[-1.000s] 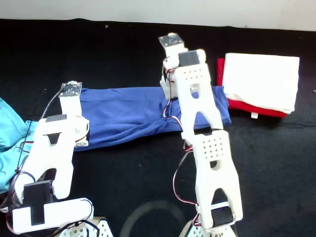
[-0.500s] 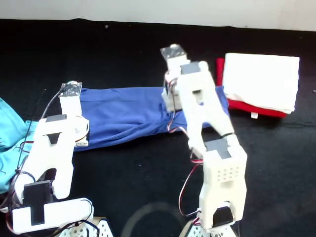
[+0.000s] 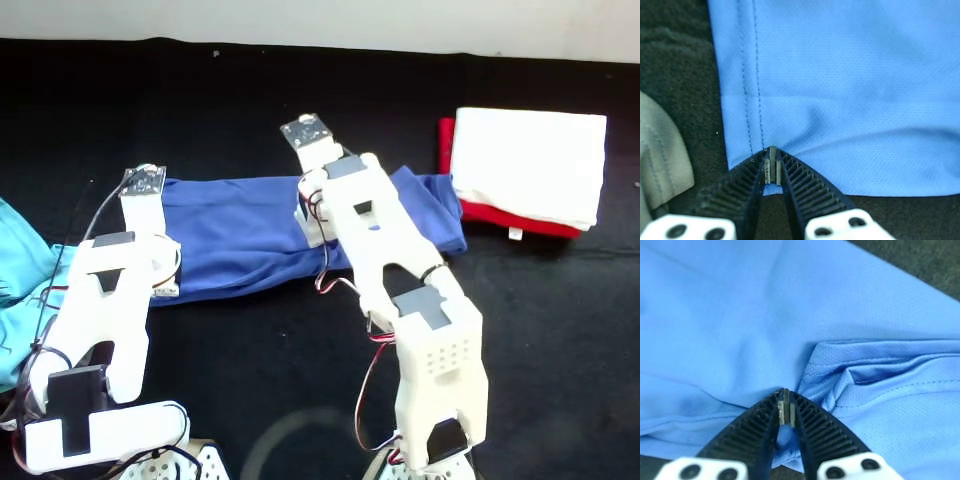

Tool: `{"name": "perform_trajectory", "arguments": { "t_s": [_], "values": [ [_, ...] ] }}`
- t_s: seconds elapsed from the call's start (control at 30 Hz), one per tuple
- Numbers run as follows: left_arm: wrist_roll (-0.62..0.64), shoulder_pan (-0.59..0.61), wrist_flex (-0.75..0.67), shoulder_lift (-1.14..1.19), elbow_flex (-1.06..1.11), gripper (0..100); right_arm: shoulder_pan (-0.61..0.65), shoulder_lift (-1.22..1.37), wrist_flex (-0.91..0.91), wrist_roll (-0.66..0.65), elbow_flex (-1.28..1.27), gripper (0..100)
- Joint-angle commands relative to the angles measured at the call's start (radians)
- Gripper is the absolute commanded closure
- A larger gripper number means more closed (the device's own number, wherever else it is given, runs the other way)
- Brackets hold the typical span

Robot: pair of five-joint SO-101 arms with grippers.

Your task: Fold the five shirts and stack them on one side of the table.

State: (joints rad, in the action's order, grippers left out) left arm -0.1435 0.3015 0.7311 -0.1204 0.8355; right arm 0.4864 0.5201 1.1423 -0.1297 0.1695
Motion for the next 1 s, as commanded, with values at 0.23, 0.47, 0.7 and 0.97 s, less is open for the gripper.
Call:
{"name": "perform_trajectory", "arguments": {
  "t_s": [0.23, 0.47, 0.7, 0.97],
  "values": [
    [0.006, -0.010, -0.015, -0.001, 0.007, 99, 0.031, -0.120, 0.053, -0.006, -0.131, 99.3],
    [0.006, -0.012, -0.015, -0.001, 0.007, 99, 0.028, -0.398, -0.093, -0.012, -0.367, 99.3],
    [0.003, -0.008, -0.009, -0.016, -0.008, 99, -0.021, -0.567, -0.074, -0.012, -0.320, 98.9],
    [0.003, 0.091, 0.255, -0.076, -0.340, 84, -0.186, -0.693, 0.202, -0.025, -0.228, 83.7]
  ]
}}
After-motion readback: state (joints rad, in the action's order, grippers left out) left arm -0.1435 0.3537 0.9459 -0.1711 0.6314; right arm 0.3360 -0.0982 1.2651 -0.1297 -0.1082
